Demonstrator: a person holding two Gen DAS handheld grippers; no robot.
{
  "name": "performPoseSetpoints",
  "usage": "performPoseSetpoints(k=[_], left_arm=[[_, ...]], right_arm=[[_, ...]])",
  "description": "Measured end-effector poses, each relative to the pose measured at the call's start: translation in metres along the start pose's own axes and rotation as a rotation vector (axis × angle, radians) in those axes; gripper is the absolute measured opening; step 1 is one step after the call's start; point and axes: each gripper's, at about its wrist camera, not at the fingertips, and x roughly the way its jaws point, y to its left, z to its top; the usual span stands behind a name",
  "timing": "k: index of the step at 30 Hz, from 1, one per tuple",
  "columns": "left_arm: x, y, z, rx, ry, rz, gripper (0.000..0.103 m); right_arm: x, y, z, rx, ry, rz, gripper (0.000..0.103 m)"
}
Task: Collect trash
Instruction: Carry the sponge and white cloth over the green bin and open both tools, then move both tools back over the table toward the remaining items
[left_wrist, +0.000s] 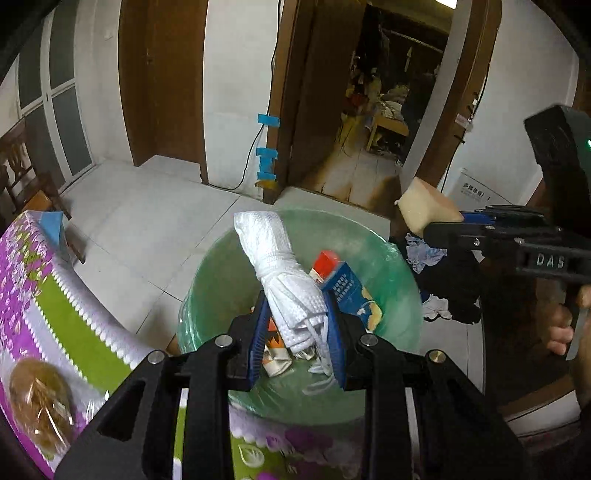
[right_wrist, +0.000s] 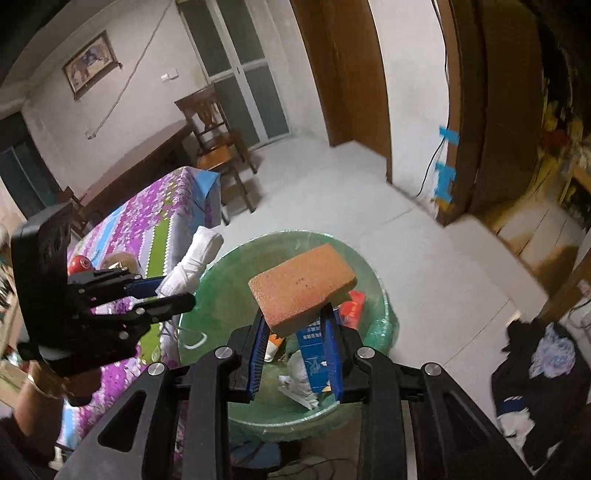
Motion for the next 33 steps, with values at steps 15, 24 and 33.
performPoseSetpoints(k=[15,24,33], left_arm=[[-0.013,0.006,-0.005,-0.019,-0.021,0.083,0.074],[-0.073,0.000,-0.045,-0.049,-0.144,0.204,0.077],[-0.185,0.080,-0.133,-0.340,-0.188,0.432,0.077]], right_arm=[[0.039,0.002,0.006,0.055,0.035,0.046,0.049],[0.001,0.054,-0.020,-0.081,-0.143,0.001,0.050],[-0.012,0.175,-0.057,-0.249,-0.278,0.156,0.061]])
